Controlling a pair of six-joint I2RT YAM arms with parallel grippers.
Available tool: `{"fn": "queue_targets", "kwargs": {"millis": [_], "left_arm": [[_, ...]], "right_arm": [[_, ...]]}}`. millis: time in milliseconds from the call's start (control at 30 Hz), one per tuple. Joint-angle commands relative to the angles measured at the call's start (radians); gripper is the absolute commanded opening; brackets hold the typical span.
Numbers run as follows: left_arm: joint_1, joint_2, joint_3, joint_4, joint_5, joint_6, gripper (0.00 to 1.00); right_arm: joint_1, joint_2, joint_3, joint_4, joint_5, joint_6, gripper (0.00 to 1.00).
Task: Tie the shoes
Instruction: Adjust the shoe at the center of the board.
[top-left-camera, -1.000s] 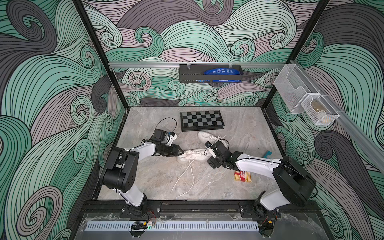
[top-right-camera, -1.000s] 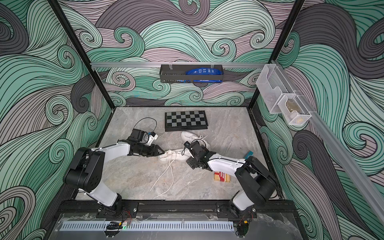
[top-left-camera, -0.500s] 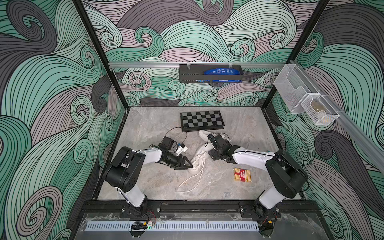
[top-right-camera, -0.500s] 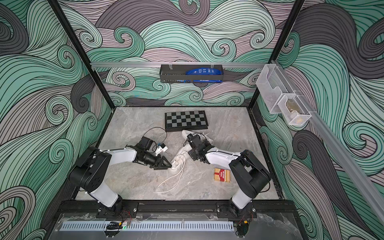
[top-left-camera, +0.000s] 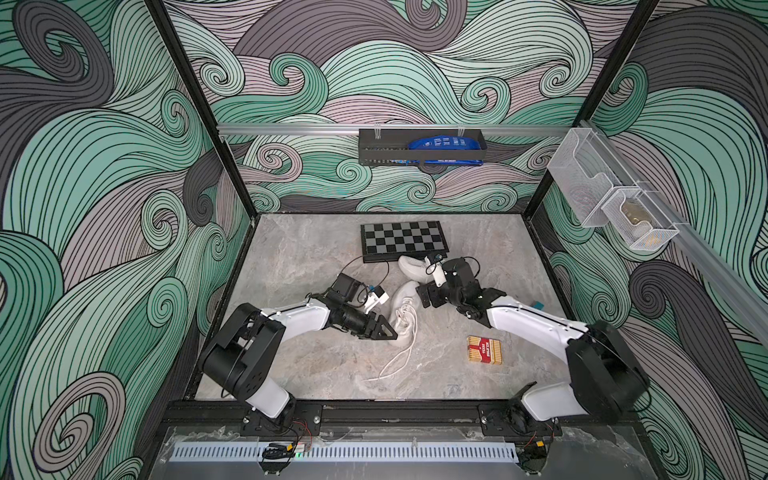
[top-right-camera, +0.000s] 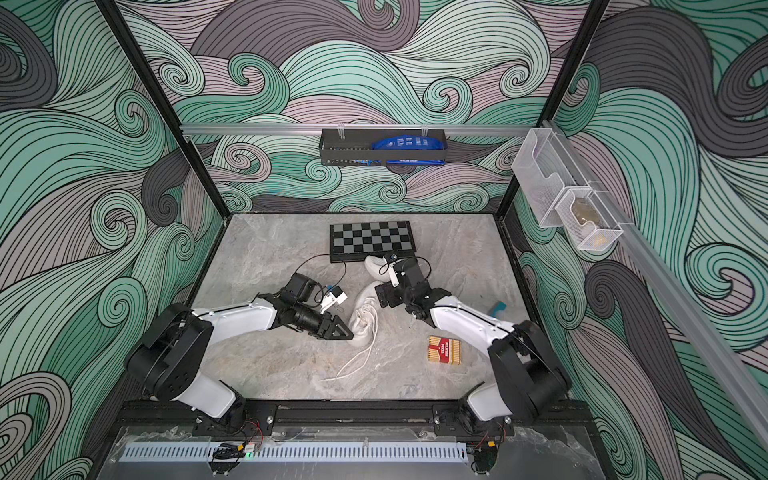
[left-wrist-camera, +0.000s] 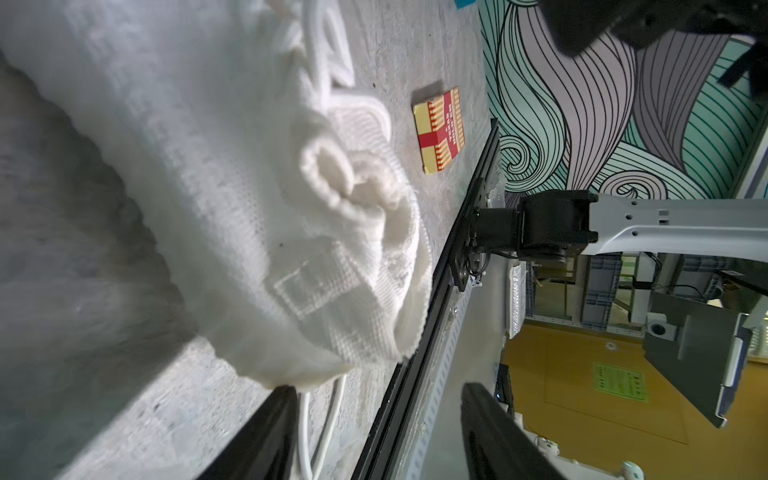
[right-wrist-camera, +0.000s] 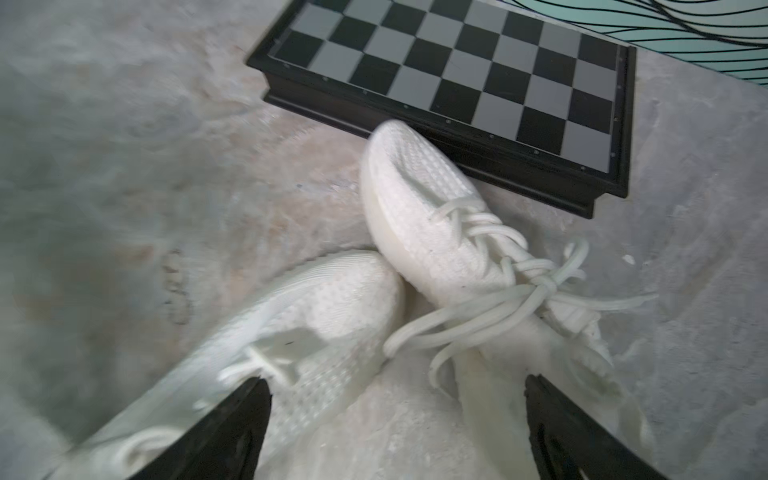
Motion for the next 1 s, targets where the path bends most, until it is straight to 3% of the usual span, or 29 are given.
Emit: {"fn": "queue_targets", "kwargs": {"millis": [0, 167, 600, 800, 967], "left_arm": [[0.015, -0.060, 0.012, 0.060, -0.141, 0.080, 0.65], [0.015, -0.088, 0.007, 0.114, -0.189, 0.092, 0.65], [0.015, -0.015, -0.004, 0.118, -0.128, 0.093, 0.65], [0.015, 0.022, -0.008, 0.114, -0.127, 0.097, 0.64], [0.006, 0.053, -0.004, 0.109, -0.100, 0.096, 0.64]], "right_arm": [[0.003, -0.022, -0.074, 0.005, -0.288, 0.121, 0.84], [0.007, 0.013, -0.126, 0.027, -0.360, 0.141, 0.63], [0.005, 0.159, -0.079, 0.112, -0.351, 0.127, 0.31], [0.003, 0.137, -0.078, 0.112, -0.344, 0.121, 0.03], [0.004, 0.012, -0.120, 0.080, -0.379, 0.156, 0.00]]}}
